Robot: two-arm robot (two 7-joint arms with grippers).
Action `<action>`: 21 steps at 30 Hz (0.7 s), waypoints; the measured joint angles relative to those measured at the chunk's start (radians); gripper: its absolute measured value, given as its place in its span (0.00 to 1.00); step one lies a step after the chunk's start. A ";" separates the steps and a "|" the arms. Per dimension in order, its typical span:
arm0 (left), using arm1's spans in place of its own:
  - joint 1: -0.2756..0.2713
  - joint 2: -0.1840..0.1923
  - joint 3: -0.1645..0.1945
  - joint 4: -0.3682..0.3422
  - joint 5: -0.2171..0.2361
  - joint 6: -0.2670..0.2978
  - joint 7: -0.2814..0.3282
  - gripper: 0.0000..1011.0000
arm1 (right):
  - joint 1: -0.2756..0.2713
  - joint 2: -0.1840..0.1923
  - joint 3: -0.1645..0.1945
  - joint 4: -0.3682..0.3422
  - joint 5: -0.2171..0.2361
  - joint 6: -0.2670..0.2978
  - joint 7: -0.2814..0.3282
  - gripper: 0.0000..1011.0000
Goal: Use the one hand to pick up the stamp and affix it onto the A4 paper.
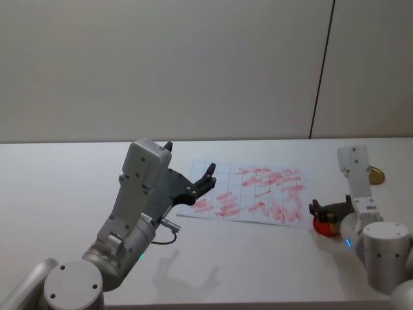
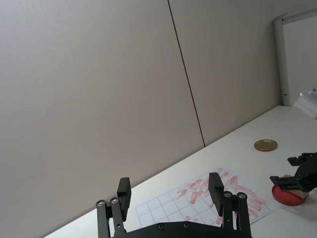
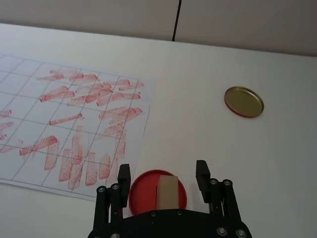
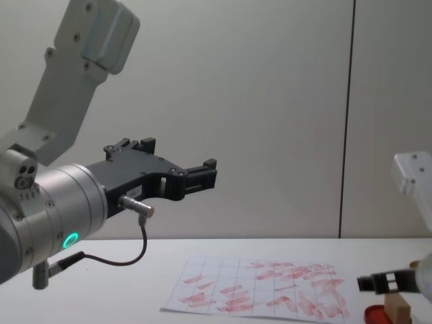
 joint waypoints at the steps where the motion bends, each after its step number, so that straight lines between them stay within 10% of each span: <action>1: 0.000 0.000 0.000 0.000 0.000 0.000 0.000 0.98 | -0.003 0.000 0.000 -0.008 0.000 -0.003 0.000 0.80; 10: 0.000 0.000 0.000 0.000 0.000 0.000 0.000 0.98 | -0.052 0.009 0.005 -0.122 0.006 -0.045 -0.002 0.99; 21: 0.000 0.000 0.000 0.000 0.000 0.000 0.000 0.98 | -0.145 0.037 0.019 -0.299 0.017 -0.118 0.013 0.99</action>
